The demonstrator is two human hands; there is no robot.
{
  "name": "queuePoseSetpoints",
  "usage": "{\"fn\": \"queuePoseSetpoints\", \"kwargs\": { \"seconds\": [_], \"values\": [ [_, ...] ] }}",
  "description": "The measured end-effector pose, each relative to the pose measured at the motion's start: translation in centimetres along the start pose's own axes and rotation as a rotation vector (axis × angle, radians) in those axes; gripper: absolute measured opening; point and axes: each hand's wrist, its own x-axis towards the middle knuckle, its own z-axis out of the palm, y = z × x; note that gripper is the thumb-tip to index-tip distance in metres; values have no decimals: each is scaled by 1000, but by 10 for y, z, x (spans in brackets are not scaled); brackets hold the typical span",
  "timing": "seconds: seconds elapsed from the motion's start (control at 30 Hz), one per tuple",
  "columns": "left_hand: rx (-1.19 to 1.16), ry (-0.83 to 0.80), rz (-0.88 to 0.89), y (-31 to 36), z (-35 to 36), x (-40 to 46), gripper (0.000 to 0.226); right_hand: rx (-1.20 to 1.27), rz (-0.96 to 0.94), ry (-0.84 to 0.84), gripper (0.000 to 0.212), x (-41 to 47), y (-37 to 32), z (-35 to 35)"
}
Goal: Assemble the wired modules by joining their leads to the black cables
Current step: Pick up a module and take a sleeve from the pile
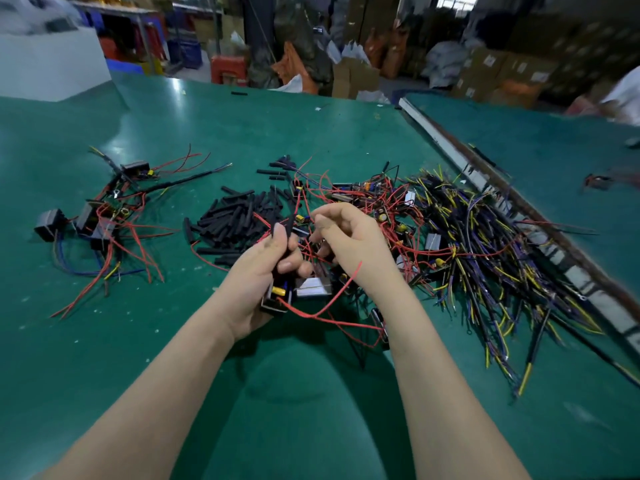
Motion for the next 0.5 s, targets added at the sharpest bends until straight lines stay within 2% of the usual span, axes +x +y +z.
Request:
{"fn": "queuePoseSetpoints", "kwargs": {
  "seconds": [0.23, 0.5],
  "values": [
    [-6, -91, 33, 5, 41, 3, 29, 199, 87, 248, 20, -5, -3, -36],
    [-46, -45, -95, -44, 61, -7, 29, -223, 392, 305, 11, -41, 13, -150]
  ]
}}
